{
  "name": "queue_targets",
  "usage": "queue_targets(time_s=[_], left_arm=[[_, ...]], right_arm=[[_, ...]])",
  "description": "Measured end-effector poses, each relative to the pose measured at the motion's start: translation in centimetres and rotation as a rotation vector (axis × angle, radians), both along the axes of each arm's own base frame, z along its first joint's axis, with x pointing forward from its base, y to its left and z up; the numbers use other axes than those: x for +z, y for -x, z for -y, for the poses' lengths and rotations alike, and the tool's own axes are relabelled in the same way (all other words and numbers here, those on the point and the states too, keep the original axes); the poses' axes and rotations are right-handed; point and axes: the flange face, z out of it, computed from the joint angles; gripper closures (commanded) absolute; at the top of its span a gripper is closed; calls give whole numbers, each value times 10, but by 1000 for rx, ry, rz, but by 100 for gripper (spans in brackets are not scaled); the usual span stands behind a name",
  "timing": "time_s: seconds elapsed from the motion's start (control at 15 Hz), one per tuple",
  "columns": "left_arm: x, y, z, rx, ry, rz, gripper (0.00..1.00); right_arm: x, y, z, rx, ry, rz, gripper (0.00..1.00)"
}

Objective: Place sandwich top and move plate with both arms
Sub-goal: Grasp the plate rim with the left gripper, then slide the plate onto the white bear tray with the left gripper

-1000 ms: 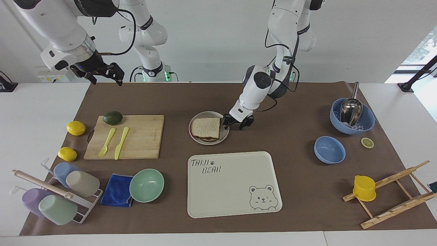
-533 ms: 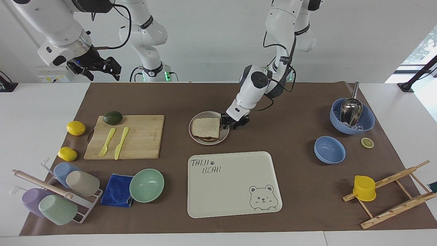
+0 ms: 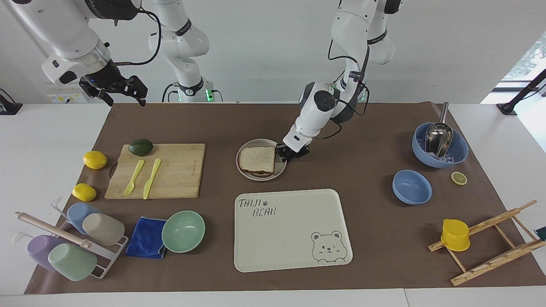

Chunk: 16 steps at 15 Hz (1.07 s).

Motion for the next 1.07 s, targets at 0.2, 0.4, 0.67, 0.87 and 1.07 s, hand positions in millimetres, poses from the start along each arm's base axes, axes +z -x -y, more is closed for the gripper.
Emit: queue_targets(time_s=[0.2,0.4,0.67,0.87,1.07], left_arm=[[0,0,-1,4,2,-1,100],[0,-1,-2,7,3,-2,100],[10,-19,-21,44,5,-25,100],[47,-57,-54,93,24,-70,100],[89,-102,-88,162,68,-44,100]], right_arm=[[-1,0,3,-6,0,3,0],[-1,0,5,-10,0,3,0],[0,-1,18,-34,1,17,0],[0,-1,21,-40,2,20,0],[0,-1,21,-40,2,20,0]])
